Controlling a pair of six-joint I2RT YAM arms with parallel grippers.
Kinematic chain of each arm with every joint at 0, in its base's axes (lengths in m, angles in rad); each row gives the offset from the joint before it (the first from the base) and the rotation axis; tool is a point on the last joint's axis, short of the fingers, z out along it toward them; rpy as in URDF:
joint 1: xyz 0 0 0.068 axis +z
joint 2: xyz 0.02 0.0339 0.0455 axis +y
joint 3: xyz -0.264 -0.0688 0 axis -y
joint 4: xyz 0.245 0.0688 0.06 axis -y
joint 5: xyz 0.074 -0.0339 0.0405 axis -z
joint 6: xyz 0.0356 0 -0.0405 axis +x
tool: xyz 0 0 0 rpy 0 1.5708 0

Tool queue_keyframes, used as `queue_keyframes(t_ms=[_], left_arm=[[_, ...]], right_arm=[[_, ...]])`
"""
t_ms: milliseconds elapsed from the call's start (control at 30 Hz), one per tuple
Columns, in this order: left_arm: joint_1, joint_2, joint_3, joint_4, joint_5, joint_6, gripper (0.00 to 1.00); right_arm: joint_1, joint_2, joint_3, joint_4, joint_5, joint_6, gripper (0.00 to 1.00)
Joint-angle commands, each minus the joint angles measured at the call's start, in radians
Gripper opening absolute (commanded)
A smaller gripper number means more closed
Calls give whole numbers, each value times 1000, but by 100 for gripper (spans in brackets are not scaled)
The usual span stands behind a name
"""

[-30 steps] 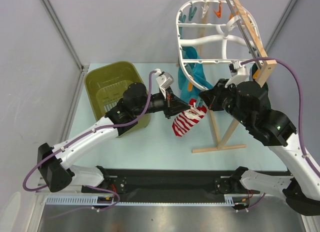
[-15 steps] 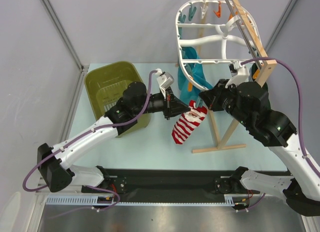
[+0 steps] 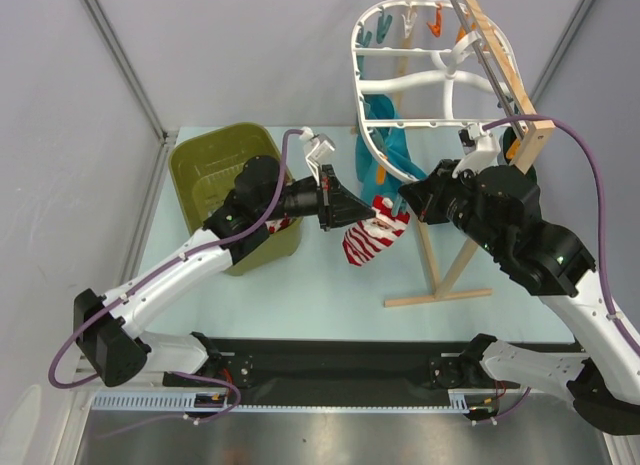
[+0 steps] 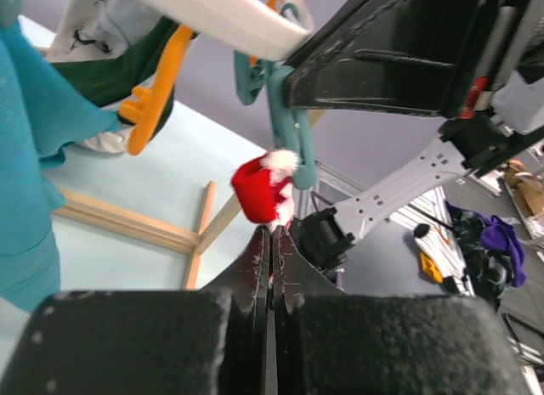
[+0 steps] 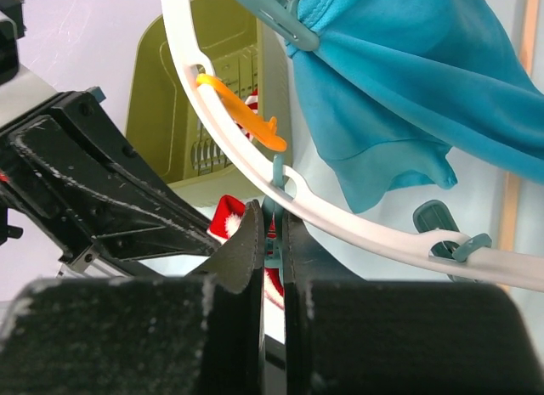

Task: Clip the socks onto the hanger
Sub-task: Clamp the sock onto the hanger.

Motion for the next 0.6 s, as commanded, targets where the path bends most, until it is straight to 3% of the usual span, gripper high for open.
queue_keyframes(t_ms=[0,400,433,467,567], left_arm=[[7,3,9,89,62,-57,0],[19,9,-20,185,104,-117,0],[20,8,-22,187,98,-117,0],[19,8,-22,188,99,-120,0],[20,17,-23,208,99,-137,0]], right_arm=[[13,-15,-12,-8,-88,-9,0],[13,-16,-7,-18,-89,-8,2],[13,-16,-6,-21,-89,-5,8],[13,-18,-6,-23,-88,-3,24],[13,-18,0,-31,-86,0,39]])
